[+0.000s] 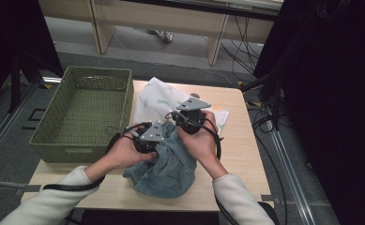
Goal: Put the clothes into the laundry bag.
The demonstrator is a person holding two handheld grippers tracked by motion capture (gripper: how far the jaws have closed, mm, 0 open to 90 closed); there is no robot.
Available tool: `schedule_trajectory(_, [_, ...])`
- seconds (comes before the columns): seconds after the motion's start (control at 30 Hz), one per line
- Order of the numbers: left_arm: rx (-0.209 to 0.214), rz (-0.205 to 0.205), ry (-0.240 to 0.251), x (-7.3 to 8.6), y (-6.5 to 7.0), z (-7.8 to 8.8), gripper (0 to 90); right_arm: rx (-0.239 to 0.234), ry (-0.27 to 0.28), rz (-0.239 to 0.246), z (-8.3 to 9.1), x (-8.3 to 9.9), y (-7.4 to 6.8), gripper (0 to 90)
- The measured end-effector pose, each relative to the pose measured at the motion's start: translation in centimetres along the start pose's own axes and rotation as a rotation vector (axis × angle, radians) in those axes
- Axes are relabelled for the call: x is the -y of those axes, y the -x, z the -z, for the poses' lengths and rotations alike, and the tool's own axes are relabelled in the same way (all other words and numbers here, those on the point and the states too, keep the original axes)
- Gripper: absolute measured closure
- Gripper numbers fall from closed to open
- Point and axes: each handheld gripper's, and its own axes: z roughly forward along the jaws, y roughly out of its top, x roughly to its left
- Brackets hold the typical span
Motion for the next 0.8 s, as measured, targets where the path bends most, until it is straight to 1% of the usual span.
schedule_trajectory(0.03, [-0.006, 0.009, -0.002, 0.0, -0.2, 0.0, 82.4, 0.003, 0.003, 0.001, 0.0, 0.0, 0.1, 90.0])
schedule_trajectory(0.07, [-0.011, 0.027, -0.005, 0.1, -0.6, -0.2, 82.4, 0.005, 0.005, -0.001, 0.1, 0.0, 0.1, 90.0])
schedule_trajectory(0.13, [-0.006, 0.059, -0.011, 0.3, -1.2, -0.4, 82.2, 0.002, 0.004, -0.007, 0.1, 0.0, 0.2, 90.0])
schedule_trajectory(0.17, [-0.017, 0.072, -0.010, 0.3, -1.5, -0.6, 82.1, 0.002, 0.002, -0.005, 0.1, 0.0, 0.2, 90.0])
schedule_trajectory(0.2, [-0.037, 0.079, -0.021, 0.4, -1.7, -0.6, 82.1, 0.001, 0.002, 0.002, 0.2, 0.0, 0.2, 90.0])
schedule_trajectory(0.27, [-0.100, 0.076, -0.046, 0.4, -1.9, -0.5, 82.2, 0.002, 0.000, 0.004, 0.2, 0.0, 0.3, 90.0])
schedule_trajectory(0.3, [-0.124, 0.092, -0.045, 0.5, -1.9, -0.4, 82.3, 0.000, -0.001, 0.001, 0.3, 0.0, 0.4, 90.0])
schedule_trajectory(0.33, [-0.136, 0.103, -0.048, 0.5, -2.0, -0.2, 82.4, 0.005, -0.001, 0.004, 0.4, 0.0, 0.5, 90.0])
schedule_trajectory(0.4, [-0.189, 0.127, -0.040, 0.6, -2.1, 0.2, 82.5, 0.004, 0.002, -0.003, 0.6, -0.1, 0.7, 90.0])
schedule_trajectory(0.43, [-0.217, 0.137, -0.045, 0.6, -2.3, 0.5, 82.5, 0.001, 0.005, -0.008, 0.8, -0.2, 0.8, 90.0])
schedule_trajectory(0.47, [-0.242, 0.150, -0.038, 0.6, -2.5, 0.7, 82.5, 0.003, 0.008, -0.001, 1.0, -0.3, 0.8, 90.0])
schedule_trajectory(0.5, [-0.253, 0.166, -0.029, 0.6, -2.7, 0.8, 82.6, 0.000, 0.013, 0.001, 1.1, -0.4, 0.8, 90.0])
schedule_trajectory(0.53, [-0.260, 0.174, -0.026, 0.6, -2.7, 1.0, 82.6, -0.001, 0.013, 0.005, 1.2, -0.4, 0.7, 90.0])
schedule_trajectory(0.57, [-0.269, 0.173, -0.023, 0.5, -2.7, 1.0, 82.5, -0.008, 0.012, 0.004, 1.1, -0.5, 0.6, 90.0])
schedule_trajectory(0.6, [-0.275, 0.171, -0.022, 0.5, -2.6, 1.0, 82.6, -0.005, 0.013, 0.013, 1.1, -0.5, 0.5, 90.0])
schedule_trajectory(0.63, [-0.280, 0.170, -0.021, 0.4, -2.6, 0.9, 82.6, -0.010, 0.014, 0.009, 1.1, -0.5, 0.4, 90.0])
schedule_trajectory(0.73, [-0.305, 0.161, -0.036, 0.2, -2.4, 0.7, 82.5, -0.013, 0.012, 0.018, 1.1, -0.6, 0.2, 90.0])
schedule_trajectory(0.8, [-0.310, 0.167, -0.042, 0.1, -2.5, 0.5, 82.5, -0.013, 0.012, 0.012, 1.1, -0.6, 0.2, 90.0])
